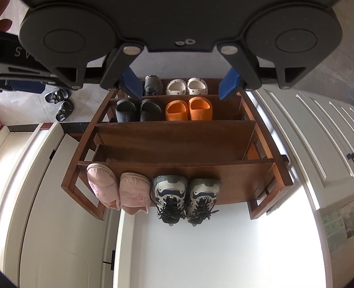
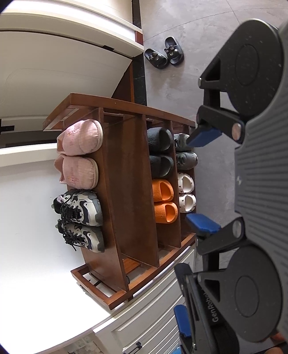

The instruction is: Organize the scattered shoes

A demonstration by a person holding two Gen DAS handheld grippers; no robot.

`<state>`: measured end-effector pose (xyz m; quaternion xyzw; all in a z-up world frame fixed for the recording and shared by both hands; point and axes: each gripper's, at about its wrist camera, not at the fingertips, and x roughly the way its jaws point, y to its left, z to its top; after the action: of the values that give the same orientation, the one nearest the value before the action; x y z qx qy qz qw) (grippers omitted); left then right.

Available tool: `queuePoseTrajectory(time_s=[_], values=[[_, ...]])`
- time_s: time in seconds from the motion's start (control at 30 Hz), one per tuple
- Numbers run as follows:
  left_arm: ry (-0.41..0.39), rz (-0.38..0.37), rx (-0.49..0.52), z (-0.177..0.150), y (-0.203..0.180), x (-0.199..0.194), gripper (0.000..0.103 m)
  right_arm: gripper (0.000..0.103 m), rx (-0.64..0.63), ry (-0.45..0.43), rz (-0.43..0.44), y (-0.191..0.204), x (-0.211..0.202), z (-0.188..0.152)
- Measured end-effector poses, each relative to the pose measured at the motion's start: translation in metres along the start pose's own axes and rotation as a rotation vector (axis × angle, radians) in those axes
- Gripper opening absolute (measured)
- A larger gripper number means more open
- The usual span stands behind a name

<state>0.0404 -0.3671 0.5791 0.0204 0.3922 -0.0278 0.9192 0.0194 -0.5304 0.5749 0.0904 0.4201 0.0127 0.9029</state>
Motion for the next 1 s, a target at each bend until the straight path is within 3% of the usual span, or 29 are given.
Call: queuePoseTrajectory(time_s=[0.5,1.0], values=[[-0.017,-0.057,0.02,0.0,-0.007,0.005,0.076,0.07,0.045,0.019,-0.013,-0.007,0.006,-0.002],[0.061,-0.04,0.013,0.003,-0.015,0.02,0.076,0.07,0.054,0.033,-0.021,-0.015,0.012,-0.001]])
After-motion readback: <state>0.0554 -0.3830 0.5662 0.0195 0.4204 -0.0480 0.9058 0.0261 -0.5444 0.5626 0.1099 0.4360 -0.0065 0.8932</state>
